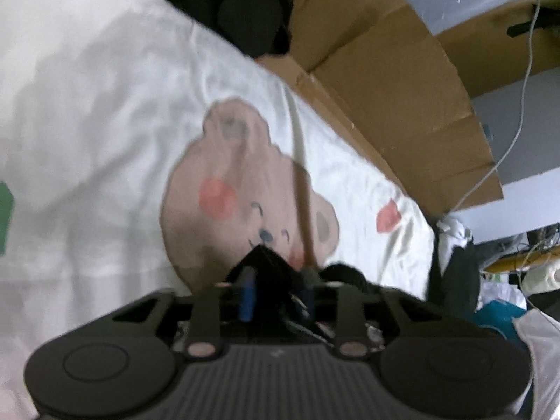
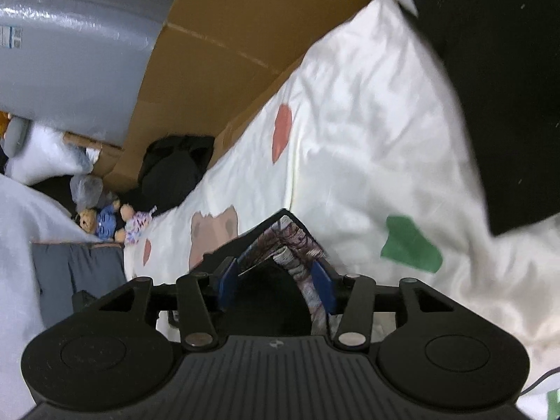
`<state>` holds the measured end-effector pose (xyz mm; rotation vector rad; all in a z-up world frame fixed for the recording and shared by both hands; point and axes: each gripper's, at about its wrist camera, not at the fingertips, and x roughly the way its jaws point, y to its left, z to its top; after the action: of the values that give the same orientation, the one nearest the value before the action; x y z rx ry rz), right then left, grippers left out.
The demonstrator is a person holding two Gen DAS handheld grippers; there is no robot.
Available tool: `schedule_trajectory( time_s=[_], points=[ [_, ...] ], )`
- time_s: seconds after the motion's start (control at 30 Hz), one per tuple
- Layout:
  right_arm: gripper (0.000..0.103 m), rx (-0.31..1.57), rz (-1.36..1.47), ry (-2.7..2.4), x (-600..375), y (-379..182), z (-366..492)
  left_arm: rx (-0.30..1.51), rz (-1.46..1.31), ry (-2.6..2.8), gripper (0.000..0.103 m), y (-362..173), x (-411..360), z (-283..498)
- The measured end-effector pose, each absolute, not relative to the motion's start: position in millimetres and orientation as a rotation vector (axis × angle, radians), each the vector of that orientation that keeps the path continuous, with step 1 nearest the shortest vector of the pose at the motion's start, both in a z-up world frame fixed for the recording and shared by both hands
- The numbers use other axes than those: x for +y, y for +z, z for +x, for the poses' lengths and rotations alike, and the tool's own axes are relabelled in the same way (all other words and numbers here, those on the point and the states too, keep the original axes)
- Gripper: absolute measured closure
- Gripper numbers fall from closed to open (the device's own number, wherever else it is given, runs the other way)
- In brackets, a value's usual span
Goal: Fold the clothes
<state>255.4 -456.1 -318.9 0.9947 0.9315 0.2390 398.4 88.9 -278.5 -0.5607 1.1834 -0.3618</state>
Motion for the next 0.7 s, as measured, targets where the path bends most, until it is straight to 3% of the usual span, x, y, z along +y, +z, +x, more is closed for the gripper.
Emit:
schedule_trajectory(
  time_s=[0.6, 0.63, 0.67, 0.7],
  points=[
    [0.052, 1.009, 0.747, 0.272, -422.3, -330.4, 272.7, 1.276, -0.206, -0.39, 0.059, -311.5, 59.0, 384.4],
    [0.071, 1.006, 0.742, 0.273, -421.4, -331.2, 273.5, 1.275, -0.201, -0.392, 0.059, -312.5, 57.4, 385.0],
    [0.097, 1.002, 0.735, 0.273, -420.8, -331.1, 274.3, 1.272, -0.194, -0.395, 0.059, -313.8, 55.0, 385.8],
    [0.097, 0.994, 0.721, 0.273, -420.9, -328.9, 275.0, 1.268, -0.186, -0.398, 0.059, -315.1, 52.3, 386.6]
  ],
)
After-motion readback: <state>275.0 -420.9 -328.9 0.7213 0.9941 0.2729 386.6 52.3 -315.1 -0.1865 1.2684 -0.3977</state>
